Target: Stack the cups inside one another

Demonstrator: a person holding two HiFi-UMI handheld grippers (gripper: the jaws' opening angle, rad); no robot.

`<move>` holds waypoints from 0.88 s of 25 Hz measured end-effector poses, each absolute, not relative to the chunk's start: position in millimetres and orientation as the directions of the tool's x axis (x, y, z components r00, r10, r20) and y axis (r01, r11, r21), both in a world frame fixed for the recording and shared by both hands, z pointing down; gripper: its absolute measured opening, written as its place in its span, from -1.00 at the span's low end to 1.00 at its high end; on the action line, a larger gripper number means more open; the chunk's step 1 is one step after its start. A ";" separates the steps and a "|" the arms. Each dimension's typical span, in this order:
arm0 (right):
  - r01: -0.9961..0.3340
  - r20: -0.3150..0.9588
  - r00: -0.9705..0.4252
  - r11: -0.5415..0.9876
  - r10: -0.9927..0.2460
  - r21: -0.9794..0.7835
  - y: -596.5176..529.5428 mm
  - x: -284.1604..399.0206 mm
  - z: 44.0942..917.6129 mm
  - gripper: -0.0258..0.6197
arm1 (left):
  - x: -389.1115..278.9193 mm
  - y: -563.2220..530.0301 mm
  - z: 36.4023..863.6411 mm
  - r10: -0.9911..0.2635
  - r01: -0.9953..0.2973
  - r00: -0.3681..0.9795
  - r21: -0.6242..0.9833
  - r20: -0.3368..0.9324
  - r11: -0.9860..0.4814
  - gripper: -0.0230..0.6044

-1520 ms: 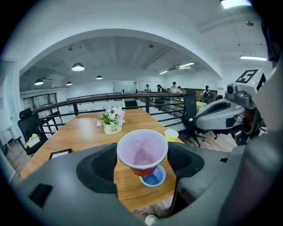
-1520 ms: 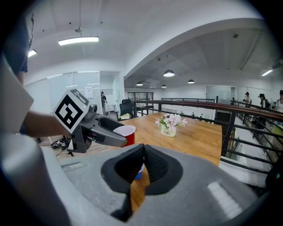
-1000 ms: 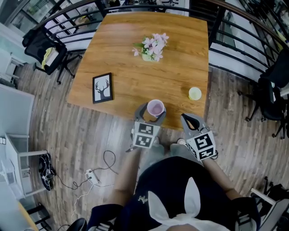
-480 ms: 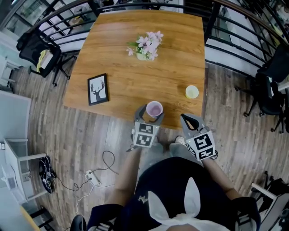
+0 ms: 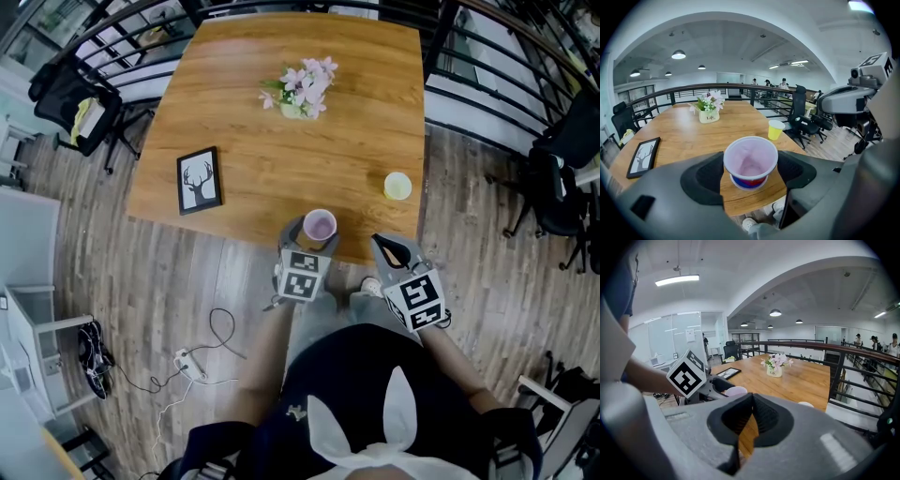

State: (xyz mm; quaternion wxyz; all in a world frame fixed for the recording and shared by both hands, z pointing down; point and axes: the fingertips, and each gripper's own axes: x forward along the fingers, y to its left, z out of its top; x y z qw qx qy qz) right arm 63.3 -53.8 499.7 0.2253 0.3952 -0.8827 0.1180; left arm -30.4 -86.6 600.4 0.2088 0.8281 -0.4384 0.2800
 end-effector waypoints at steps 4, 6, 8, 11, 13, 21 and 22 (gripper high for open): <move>-0.750 0.494 -0.585 0.661 -0.644 -0.027 -51.7 64.5 498.6 -0.92 | -29.0 -82.7 614.0 -0.598 -0.846 0.459 0.117 0.657 -0.520 0.24; -0.751 0.496 -0.583 0.660 -0.644 -0.026 -51.6 64.8 499.2 -0.92 | -28.7 -82.2 616.8 -0.590 -0.845 0.460 0.123 0.663 -0.520 0.24; -0.752 0.498 -0.581 0.659 -0.644 -0.026 -51.0 64.3 499.5 -0.92 | -29.6 -82.4 619.0 -0.589 -0.844 0.461 0.124 0.664 -0.521 0.24; -0.754 0.498 -0.579 0.657 -0.645 -0.026 -49.8 63.9 500.2 -0.92 | -30.4 -83.6 623.2 -0.598 -0.846 0.463 0.126 0.654 -0.517 0.24; -0.754 0.498 -0.579 0.656 -0.646 -0.026 -49.1 64.5 501.4 -0.92 | -29.7 -84.4 622.0 -0.602 -0.846 0.464 0.123 0.650 -0.519 0.24; -0.760 0.492 -0.574 0.649 -0.655 -0.023 -47.4 68.2 499.6 -0.92 | -31.2 -84.2 597.9 -0.621 -0.851 0.462 0.118 0.633 -0.512 0.24; -0.761 0.490 -0.574 0.649 -0.656 -0.022 -47.2 68.8 498.8 -0.93 | -31.6 -84.9 589.8 -0.630 -0.852 0.462 0.115 0.625 -0.511 0.24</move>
